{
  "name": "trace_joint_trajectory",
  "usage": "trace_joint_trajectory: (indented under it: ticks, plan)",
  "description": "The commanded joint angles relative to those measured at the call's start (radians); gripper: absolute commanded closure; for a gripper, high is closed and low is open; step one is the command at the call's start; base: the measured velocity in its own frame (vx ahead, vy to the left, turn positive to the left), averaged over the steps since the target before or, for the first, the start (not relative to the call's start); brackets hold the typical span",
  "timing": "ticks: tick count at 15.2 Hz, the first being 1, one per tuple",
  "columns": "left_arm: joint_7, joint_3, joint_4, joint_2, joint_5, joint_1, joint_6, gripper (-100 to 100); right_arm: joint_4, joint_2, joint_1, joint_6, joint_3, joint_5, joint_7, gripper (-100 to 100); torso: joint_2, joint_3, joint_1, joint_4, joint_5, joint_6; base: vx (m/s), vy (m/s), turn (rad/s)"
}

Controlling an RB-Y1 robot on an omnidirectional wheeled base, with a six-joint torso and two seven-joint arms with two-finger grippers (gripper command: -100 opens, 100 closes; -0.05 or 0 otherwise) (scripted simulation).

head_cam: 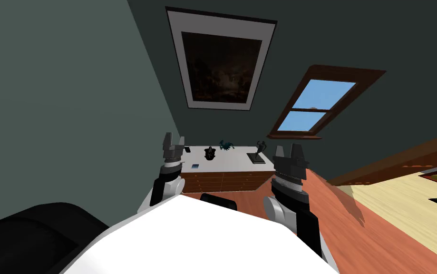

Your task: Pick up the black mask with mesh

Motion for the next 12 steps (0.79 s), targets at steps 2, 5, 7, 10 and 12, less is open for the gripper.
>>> trace_joint_trajectory:
  ticks: [2,5,7,10,12]
  plan:
    - [-0.010,0.022,0.056,0.045,0.001,-0.020,-0.001,-100,0.000,0.000,0.000,0.000,0.000,0.000,0.000,0,0.000,0.000,0.000,0.000,0.000,0.000,-0.035,0.007,-0.122]
    - [-0.014,0.033,0.084,0.057,0.002,-0.030,-0.001,-100,0.000,0.000,0.000,0.000,0.000,0.000,0.000,0,0.004,0.002,0.002,0.001,0.000,0.000,-0.061,0.017,-0.118]
    - [-0.027,0.061,0.141,0.078,0.003,-0.055,-0.003,-100,0.000,0.000,0.000,0.000,0.000,0.000,0.000,0,0.004,0.002,0.001,0.001,0.000,0.000,-0.060,0.014,-0.160]
    - [-0.034,0.078,0.193,0.087,0.004,-0.069,-0.005,-100,0.000,0.000,0.000,0.000,0.000,0.000,0.000,0,0.005,0.003,0.002,0.001,0.000,0.001,-0.073,0.020,-0.160]
    - [-0.041,0.096,0.236,0.095,0.005,-0.085,-0.007,-100,0.000,0.000,0.000,0.000,0.000,0.000,0.000,0,0.005,0.003,0.002,0.001,0.001,0.001,-0.071,0.020,-0.185]
